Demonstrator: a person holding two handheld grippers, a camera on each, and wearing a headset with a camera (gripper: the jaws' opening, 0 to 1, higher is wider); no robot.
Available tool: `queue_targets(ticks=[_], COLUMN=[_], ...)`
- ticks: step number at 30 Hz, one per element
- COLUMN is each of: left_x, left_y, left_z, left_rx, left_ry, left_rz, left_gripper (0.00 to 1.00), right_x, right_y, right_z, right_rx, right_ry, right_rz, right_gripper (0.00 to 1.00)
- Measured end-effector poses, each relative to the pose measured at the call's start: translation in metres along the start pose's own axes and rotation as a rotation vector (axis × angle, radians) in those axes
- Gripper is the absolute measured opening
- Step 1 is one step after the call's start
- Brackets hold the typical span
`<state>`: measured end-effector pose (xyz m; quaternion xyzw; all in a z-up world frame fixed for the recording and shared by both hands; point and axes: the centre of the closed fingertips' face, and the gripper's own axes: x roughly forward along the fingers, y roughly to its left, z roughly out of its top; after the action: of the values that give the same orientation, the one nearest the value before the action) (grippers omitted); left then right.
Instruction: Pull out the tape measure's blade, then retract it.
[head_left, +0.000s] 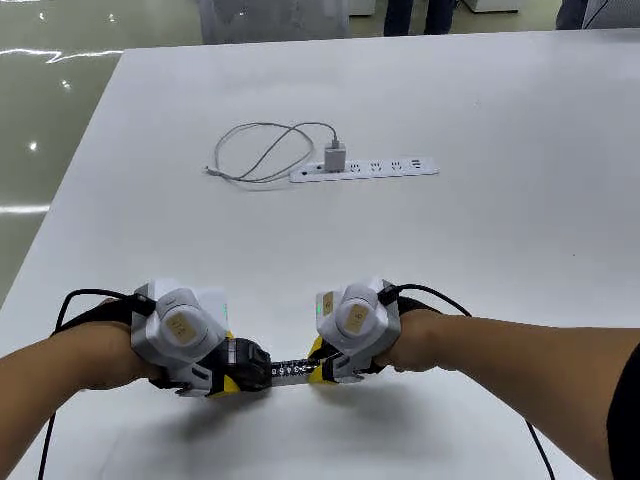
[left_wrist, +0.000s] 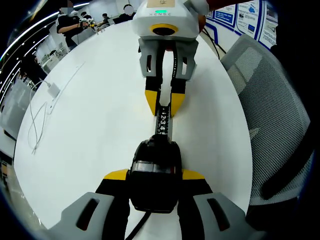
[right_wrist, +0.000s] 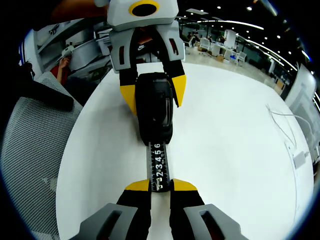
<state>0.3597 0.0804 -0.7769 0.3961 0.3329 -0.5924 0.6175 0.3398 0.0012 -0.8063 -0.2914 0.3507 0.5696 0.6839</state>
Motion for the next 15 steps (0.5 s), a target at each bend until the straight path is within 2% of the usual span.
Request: queue_targets(ticks=[15], left_x=[-0.0006], left_y=[-0.0003], left_z=[0.0003], left_rx=[-0.006], left_ry=[-0.002], left_rz=[0.001], left_gripper=[0.32], right_x=[-0.0032], right_y=[-0.0012], right_z=[-0.0063], right_rx=[-0.009], right_ry=[0.012], right_rz=[0.008], right_gripper=[0.09])
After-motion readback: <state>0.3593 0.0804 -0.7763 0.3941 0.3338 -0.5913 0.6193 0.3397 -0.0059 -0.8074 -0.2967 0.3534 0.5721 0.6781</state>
